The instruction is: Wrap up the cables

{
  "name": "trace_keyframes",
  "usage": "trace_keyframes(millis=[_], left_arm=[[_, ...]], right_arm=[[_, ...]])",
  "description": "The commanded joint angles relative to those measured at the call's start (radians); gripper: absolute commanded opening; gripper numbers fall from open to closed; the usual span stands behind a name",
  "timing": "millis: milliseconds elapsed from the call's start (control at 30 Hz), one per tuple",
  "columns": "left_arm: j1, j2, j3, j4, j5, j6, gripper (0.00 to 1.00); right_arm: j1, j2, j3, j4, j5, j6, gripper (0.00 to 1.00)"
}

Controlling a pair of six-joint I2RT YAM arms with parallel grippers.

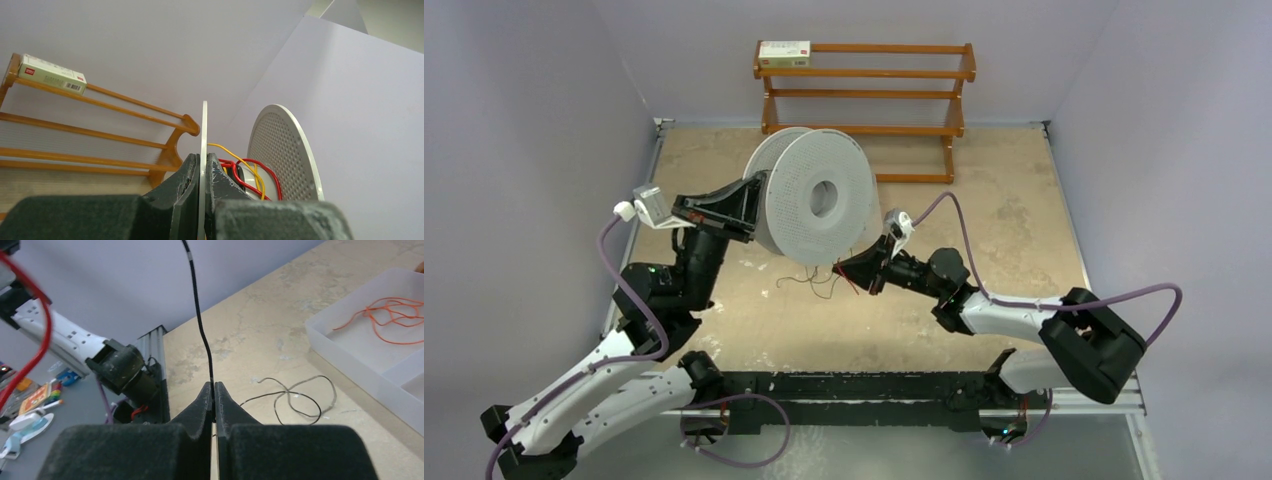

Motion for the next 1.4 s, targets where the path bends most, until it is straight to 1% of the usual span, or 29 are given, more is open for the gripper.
trace_keyframes(millis=[0, 167, 333, 467, 633, 700, 867, 1000, 1133, 1367], left_arm=[[0.004, 0.014, 0.061, 0.183, -0.080, -0.007, 0.00], [0.005, 0.073, 0.074, 0.199, -0.159, 0.031, 0.00], [0.004, 0.124, 0.091, 0.183, -0.205, 0.088, 0.00], [0.004, 0.156, 0.112, 0.146, -0.238, 0.137, 0.00], [0.004, 0.192, 0.122, 0.070, -0.284, 0.203, 0.00], [0.004, 0.207, 0.128, 0.032, -0.296, 0.219, 0.00], [0.004, 0.258, 0.172, -0.101, -0.282, 0.249, 0.00], [0.004, 0.282, 0.186, -0.185, -0.265, 0.265, 0.00], [0.004, 0.284, 0.170, -0.220, -0.258, 0.277, 0.00], [0.004, 0.259, 0.145, -0.252, -0.235, 0.301, 0.00]], right_arm=[[0.068, -0.036, -0.016, 0.074, -0.006, 0.004, 0.00], [0.209, -0.047, 0.008, 0.008, 0.086, -0.034, 0.00], [0.285, -0.106, 0.032, -0.101, 0.166, -0.057, 0.00], [0.336, -0.180, 0.056, -0.187, 0.230, -0.071, 0.04], [0.365, -0.259, 0.116, -0.281, 0.272, -0.105, 0.05], [0.370, -0.276, 0.164, -0.322, 0.286, -0.119, 0.04], [0.376, -0.276, 0.290, -0.442, 0.317, -0.169, 0.05], [0.376, -0.238, 0.423, -0.572, 0.345, -0.227, 0.06], [0.376, -0.202, 0.510, -0.607, 0.375, -0.276, 0.08], [0.376, -0.158, 0.613, -0.629, 0.398, -0.336, 0.10]])
